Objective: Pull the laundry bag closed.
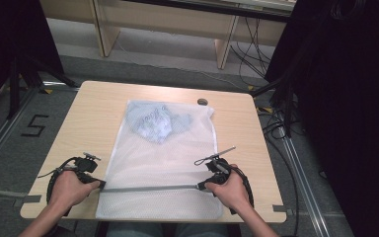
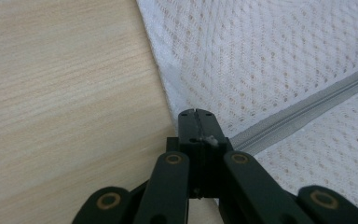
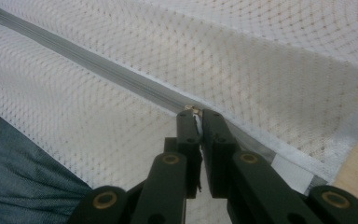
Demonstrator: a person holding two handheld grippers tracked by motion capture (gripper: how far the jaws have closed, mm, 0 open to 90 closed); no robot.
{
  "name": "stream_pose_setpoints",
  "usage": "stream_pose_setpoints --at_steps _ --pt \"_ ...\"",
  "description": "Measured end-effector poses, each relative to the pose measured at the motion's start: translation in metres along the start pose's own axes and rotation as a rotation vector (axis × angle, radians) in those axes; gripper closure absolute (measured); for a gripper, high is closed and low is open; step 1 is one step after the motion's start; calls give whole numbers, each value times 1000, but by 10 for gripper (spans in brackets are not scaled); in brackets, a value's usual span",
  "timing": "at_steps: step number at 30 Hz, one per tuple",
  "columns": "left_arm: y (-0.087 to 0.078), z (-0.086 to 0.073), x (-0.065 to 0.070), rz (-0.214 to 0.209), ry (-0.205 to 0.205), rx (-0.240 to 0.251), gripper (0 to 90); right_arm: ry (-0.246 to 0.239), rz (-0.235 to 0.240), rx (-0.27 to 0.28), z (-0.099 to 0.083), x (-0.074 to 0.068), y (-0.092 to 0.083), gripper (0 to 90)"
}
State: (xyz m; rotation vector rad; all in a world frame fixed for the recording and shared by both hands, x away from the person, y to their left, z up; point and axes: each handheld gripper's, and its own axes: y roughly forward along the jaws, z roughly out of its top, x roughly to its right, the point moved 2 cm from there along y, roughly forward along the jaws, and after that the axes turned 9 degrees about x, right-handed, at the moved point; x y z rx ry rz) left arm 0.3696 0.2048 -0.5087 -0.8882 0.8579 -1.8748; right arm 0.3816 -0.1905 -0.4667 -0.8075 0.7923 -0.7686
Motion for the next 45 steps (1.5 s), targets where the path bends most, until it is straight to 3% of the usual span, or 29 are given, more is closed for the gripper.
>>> stream_pose_setpoints --at_steps 1,5,6,16,18,21,22,24,26,33,34,35,37,40,41,44,45 --pt "1 0 2 3 -20 19 900 1 0 3 0 1 0 871" --pt "0 0 0 -2 3 -3 899 -9 -3 6 -2 5 -1 871" --pt "1 0 2 4 -22 20 900 -8 -2 9 -2 6 -2 871" --pt "1 0 1 3 -19 18 900 0 -42 2 -6 18 -8 870" --pt "-1 0 -1 -3 13 -10 900 10 -41 10 -7 21 -9 870" --pt "0 0 0 0 0 0 899 15 -47 9 -9 23 -10 870" --pt "-1 0 -1 -3 11 -9 900 11 -62 10 -9 25 -12 870" --pt "-1 0 -2 -4 26 -10 900 19 -49 10 -10 27 -12 870" --pt "0 0 0 -1 -1 0 899 33 -56 12 -10 28 -14 870" --pt "0 1 -3 -13 34 0 899 35 -46 13 -12 35 -17 870" --pt "-1 0 -2 -2 26 -10 899 48 -55 14 -12 34 -19 869" --pt "0 0 0 -2 -7 2 900 40 -52 17 -13 35 -18 870" --pt "-1 0 -1 -2 11 -9 900 45 -54 18 -13 36 -18 870" --pt "0 0 0 -1 -4 4 899 45 -59 13 -13 37 -18 870" --pt "-1 0 -1 -4 13 -10 899 45 -59 13 -13 37 -18 870" --pt "0 0 0 -2 -6 6 900 48 -63 22 -13 38 -20 870" --pt "0 0 -1 -2 7 -4 899 48 -59 22 -13 39 -20 869"
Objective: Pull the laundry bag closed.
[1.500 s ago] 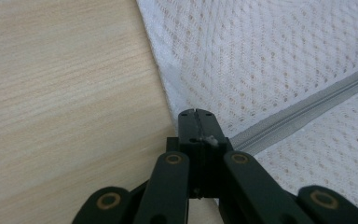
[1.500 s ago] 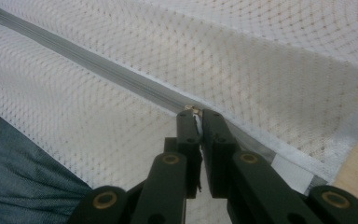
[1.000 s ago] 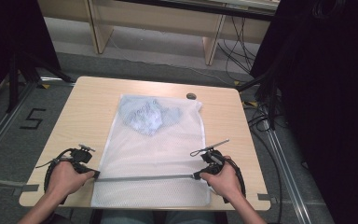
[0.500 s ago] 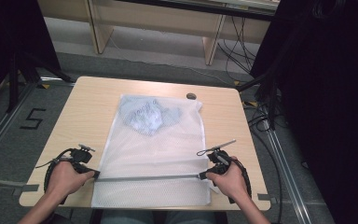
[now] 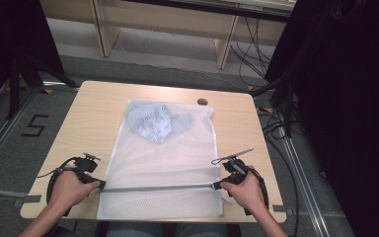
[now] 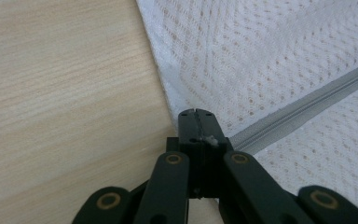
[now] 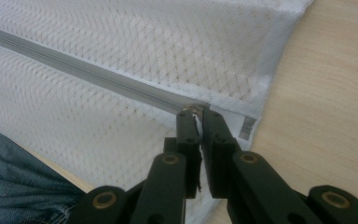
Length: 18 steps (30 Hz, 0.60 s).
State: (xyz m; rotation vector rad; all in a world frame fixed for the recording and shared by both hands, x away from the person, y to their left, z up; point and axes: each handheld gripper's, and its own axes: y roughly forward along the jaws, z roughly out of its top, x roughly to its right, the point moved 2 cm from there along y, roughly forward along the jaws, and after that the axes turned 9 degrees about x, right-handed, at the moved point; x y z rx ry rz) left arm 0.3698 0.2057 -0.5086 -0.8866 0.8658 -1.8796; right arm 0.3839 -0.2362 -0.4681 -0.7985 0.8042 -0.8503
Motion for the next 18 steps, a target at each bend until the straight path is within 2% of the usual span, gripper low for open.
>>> stream_pose_setpoints --at_steps 4,6,10,11,12,13,14,18 --pt "0 0 0 -1 4 -4 899 6 3 -3 -1 2 -1 869" --pt "0 0 -1 -5 20 -6 900 12 -3 -7 -1 3 -1 870" --pt "0 0 1 -1 -8 7 899 17 -2 -11 -2 7 -1 869" --pt "1 0 -1 -3 9 14 899 21 -15 -16 -3 8 0 869" --pt "0 0 -1 -6 22 1 900 19 -2 -8 -3 9 0 869" --pt "0 0 0 -6 1 -4 899 26 -6 -15 -3 10 1 869" --pt "1 0 2 0 -21 17 899 21 -4 -14 -3 11 1 869" --pt "1 0 1 2 -11 19 899 4 13 -14 -5 12 3 865"
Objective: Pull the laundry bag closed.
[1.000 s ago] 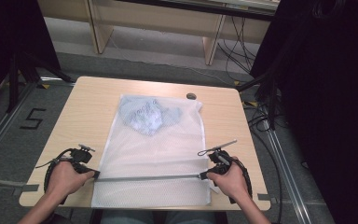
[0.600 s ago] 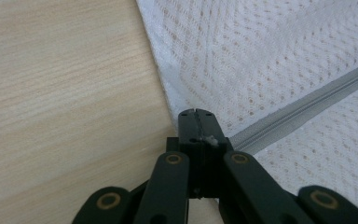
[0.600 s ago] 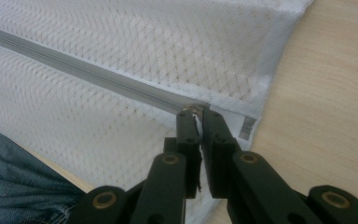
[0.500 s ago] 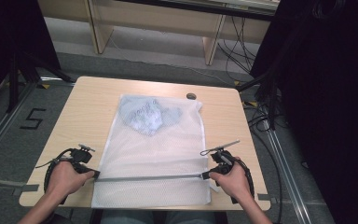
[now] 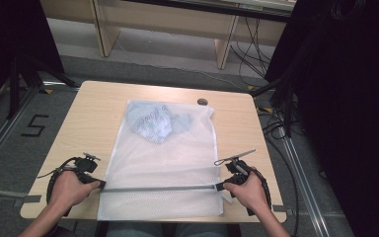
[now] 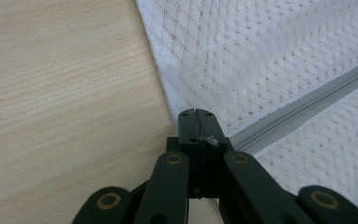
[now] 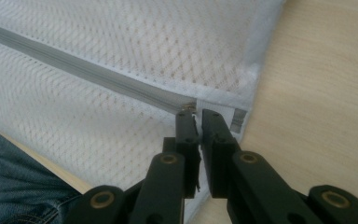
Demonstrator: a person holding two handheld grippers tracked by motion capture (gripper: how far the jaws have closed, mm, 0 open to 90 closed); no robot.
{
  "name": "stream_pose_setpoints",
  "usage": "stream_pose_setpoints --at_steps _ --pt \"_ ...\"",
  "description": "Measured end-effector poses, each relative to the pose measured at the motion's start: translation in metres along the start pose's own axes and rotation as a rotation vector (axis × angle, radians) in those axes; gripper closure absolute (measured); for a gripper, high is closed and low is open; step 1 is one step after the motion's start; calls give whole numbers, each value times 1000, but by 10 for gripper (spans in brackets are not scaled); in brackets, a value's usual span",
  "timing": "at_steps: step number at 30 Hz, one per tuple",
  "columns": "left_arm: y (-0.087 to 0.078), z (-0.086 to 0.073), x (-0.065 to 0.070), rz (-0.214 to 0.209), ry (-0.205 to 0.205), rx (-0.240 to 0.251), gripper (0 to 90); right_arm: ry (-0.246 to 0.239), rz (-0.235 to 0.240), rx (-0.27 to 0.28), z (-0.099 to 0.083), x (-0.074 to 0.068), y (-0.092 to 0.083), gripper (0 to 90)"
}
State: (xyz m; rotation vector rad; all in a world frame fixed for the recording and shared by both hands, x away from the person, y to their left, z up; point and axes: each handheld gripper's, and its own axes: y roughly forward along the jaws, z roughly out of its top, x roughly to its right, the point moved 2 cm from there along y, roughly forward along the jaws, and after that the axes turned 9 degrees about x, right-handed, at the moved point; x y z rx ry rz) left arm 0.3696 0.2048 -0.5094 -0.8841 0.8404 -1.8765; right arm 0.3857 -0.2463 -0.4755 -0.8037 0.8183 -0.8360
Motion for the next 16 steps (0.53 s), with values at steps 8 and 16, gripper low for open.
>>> stream_pose_setpoints --at_steps 8,16 --pt "-3 1 0 12 -35 49 818 73 25 132 -5 12 -10 745" --pt "-15 8 -5 47 -10 229 713 77 -34 209 -7 21 -14 662"
